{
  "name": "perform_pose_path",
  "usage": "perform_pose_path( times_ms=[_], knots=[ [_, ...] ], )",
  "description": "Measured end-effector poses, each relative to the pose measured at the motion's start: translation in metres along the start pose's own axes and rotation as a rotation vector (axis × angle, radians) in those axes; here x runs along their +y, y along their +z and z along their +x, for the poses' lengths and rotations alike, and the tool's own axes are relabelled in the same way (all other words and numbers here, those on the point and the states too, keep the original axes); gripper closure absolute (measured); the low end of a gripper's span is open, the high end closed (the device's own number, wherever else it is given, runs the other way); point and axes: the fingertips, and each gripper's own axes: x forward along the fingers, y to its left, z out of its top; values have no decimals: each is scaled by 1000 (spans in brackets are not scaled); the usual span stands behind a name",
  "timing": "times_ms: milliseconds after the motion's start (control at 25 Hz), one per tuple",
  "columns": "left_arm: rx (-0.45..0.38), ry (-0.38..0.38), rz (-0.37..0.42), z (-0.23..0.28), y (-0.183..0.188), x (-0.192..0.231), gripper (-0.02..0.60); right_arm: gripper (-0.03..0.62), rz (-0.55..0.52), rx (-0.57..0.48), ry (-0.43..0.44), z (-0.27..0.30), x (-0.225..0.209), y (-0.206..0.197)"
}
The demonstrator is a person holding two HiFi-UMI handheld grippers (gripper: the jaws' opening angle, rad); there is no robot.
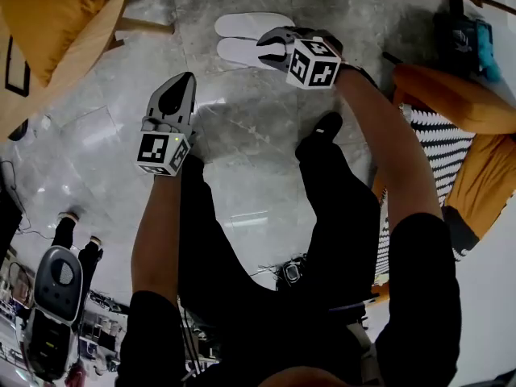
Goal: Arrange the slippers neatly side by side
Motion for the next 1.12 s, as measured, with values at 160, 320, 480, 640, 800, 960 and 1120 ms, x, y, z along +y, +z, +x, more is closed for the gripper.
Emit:
perform_pose_path(
  times_ms=[160, 320, 480, 640, 800, 960, 1120],
  knots=[
    [-21, -10, 28, -27, 72, -31, 568, 536, 398, -342, -192, -111, -13, 73],
    [-98, -18, 51, -44, 164, -56, 568, 559, 526, -590, -397, -229, -32, 132],
    [-188, -59, 58, -80, 257, -82, 568, 563, 591, -803, -510, -340, -25, 202],
    [-264, -127, 93, -135, 344, -101, 568, 563, 536, -934, -624, -443, 0, 287],
    [-373, -194, 148, -186, 427, -115, 568, 563, 442, -1039, -782, -545, 29, 359],
    [-456, -273, 191, -245, 489, -124, 568, 563, 437, -1124, -981, -612, 77, 402],
    [-511, -294, 223, -302, 514, -113, 568, 563, 433, -1115, -1072, -621, 112, 441]
  ],
)
